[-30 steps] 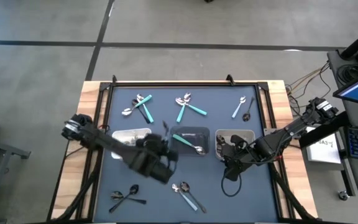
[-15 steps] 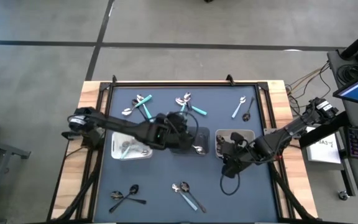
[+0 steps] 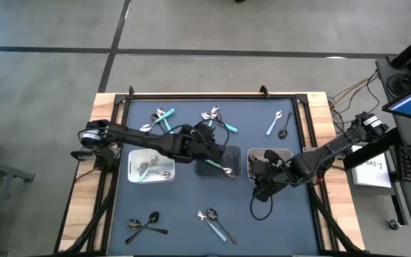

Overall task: Sort silverware by color (type)
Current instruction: Put the green spoon into the black transparent bin

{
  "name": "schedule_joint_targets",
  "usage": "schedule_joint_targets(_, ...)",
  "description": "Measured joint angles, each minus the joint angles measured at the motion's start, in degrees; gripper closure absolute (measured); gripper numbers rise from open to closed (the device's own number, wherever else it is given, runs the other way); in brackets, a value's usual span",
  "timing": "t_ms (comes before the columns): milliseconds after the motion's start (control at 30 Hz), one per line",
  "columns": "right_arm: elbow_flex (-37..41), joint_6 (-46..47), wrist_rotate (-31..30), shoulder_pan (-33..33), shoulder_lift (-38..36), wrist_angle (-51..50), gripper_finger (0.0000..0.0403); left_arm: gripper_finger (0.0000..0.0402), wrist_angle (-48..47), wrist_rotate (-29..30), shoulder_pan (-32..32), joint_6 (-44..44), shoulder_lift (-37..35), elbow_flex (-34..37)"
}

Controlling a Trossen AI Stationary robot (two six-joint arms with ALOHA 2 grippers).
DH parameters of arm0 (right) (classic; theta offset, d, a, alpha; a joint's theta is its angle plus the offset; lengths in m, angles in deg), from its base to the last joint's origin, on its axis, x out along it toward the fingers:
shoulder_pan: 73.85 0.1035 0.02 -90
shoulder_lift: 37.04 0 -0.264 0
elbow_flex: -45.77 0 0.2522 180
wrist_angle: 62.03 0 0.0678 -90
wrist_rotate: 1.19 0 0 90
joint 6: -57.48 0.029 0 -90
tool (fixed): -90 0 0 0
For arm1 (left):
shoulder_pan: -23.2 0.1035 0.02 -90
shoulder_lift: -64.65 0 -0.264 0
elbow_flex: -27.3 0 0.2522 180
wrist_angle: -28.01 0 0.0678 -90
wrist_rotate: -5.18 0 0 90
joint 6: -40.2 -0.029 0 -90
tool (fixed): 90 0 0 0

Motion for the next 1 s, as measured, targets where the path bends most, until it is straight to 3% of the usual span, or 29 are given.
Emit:
schedule_joint_targets(233,0.0,-0.5,0.0,0.0,0.0,0.0,0.0296,0.0365,2.5,-0.9,0.1,1.3,0.0,2.1)
schedule_joint_targets(800,0.0,-0.7,0.1,0.0,0.0,0.0,0.0296,0.0280,3.8,-0.8,0.1,4.1,0.0,1.7)
schedule_joint_targets(1000,0.0,-0.7,0.2,0.0,0.0,0.0,0.0296,0.0270,5.1,-5.0,-0.2,3.2,0.0,1.7)
